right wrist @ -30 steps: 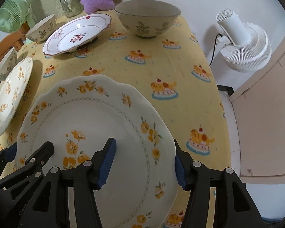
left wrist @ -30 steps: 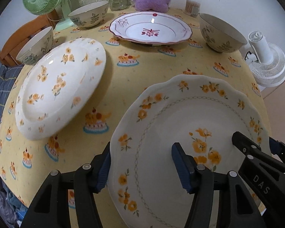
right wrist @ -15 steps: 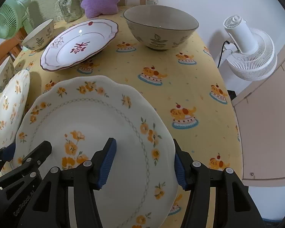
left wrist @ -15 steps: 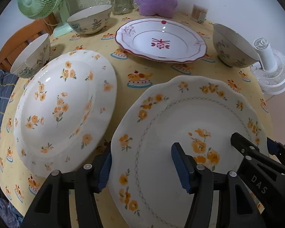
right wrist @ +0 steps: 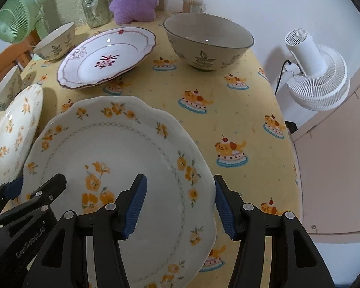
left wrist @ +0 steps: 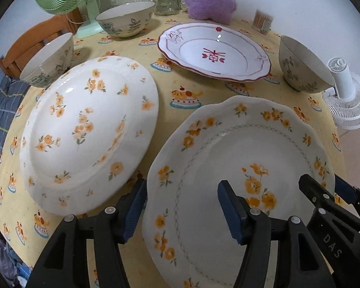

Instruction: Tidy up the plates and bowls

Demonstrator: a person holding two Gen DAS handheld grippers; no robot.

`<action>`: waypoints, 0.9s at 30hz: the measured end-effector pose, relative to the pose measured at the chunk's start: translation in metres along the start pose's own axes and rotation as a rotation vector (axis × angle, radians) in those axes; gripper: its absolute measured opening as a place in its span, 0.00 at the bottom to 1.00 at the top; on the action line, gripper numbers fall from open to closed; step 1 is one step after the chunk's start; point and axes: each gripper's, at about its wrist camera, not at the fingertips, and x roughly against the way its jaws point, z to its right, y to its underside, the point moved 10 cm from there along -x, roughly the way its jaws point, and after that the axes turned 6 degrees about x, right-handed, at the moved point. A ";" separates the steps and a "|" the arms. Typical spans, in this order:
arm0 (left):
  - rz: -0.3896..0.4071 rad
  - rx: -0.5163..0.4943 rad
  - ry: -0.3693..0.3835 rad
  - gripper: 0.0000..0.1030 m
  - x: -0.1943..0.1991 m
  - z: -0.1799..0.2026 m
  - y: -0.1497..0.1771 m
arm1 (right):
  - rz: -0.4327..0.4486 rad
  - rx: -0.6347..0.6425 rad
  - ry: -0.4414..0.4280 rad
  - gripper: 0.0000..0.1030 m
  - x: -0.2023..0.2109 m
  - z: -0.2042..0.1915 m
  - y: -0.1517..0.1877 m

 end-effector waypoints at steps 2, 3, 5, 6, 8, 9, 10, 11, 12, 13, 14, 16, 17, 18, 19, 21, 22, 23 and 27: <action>0.013 0.002 -0.003 0.68 0.007 -0.001 0.000 | 0.003 -0.006 -0.014 0.58 0.005 0.001 0.001; 0.018 0.003 -0.003 0.69 0.009 -0.002 0.001 | 0.005 -0.009 -0.020 0.58 0.008 0.001 0.001; 0.029 0.006 -0.005 0.73 0.017 -0.003 0.002 | 0.012 -0.005 -0.023 0.58 0.014 0.001 0.001; 0.036 0.009 -0.007 0.74 0.021 -0.004 0.003 | 0.019 -0.001 -0.027 0.58 0.017 0.000 0.001; 0.045 0.017 -0.005 0.77 0.029 -0.006 0.004 | 0.031 0.011 -0.042 0.58 0.024 -0.003 0.000; 0.048 0.018 -0.004 0.77 0.034 -0.008 0.004 | 0.038 0.018 -0.050 0.58 0.029 -0.006 -0.001; 0.052 0.017 -0.004 0.77 0.037 -0.008 0.004 | 0.045 0.026 -0.060 0.58 0.033 -0.010 -0.002; 0.060 0.017 -0.005 0.78 0.041 -0.009 0.004 | 0.053 0.035 -0.072 0.58 0.037 -0.015 -0.003; 0.070 0.017 -0.005 0.78 0.045 -0.011 0.004 | 0.060 0.043 -0.083 0.58 0.041 -0.020 -0.004; 0.081 0.015 -0.005 0.78 0.050 -0.014 0.003 | 0.067 0.051 -0.092 0.58 0.045 -0.025 -0.006; 0.090 0.015 -0.010 0.78 0.054 -0.018 0.001 | 0.077 0.058 -0.089 0.58 0.049 -0.030 -0.008; 0.108 0.018 -0.004 0.78 0.062 -0.028 -0.003 | 0.091 0.072 -0.086 0.58 0.055 -0.040 -0.010; 0.114 0.021 -0.002 0.79 0.064 -0.032 -0.005 | 0.092 0.079 -0.084 0.58 0.057 -0.045 -0.010; 0.122 0.021 -0.002 0.79 0.067 -0.038 -0.007 | 0.092 0.085 -0.087 0.58 0.059 -0.052 -0.010; 0.131 0.016 -0.001 0.79 0.070 -0.045 -0.010 | 0.095 0.086 -0.088 0.58 0.061 -0.056 -0.010; 0.144 0.003 0.001 0.79 0.073 -0.055 -0.014 | 0.102 0.085 -0.080 0.58 0.065 -0.067 -0.010; 0.148 -0.007 0.002 0.79 0.074 -0.061 -0.016 | 0.103 0.085 -0.074 0.58 0.066 -0.072 -0.011; 0.146 -0.013 0.008 0.79 0.074 -0.066 -0.018 | 0.104 0.077 -0.064 0.58 0.068 -0.078 -0.012; 0.143 -0.058 0.025 0.79 0.075 -0.091 -0.023 | 0.099 0.041 -0.049 0.58 0.071 -0.104 -0.017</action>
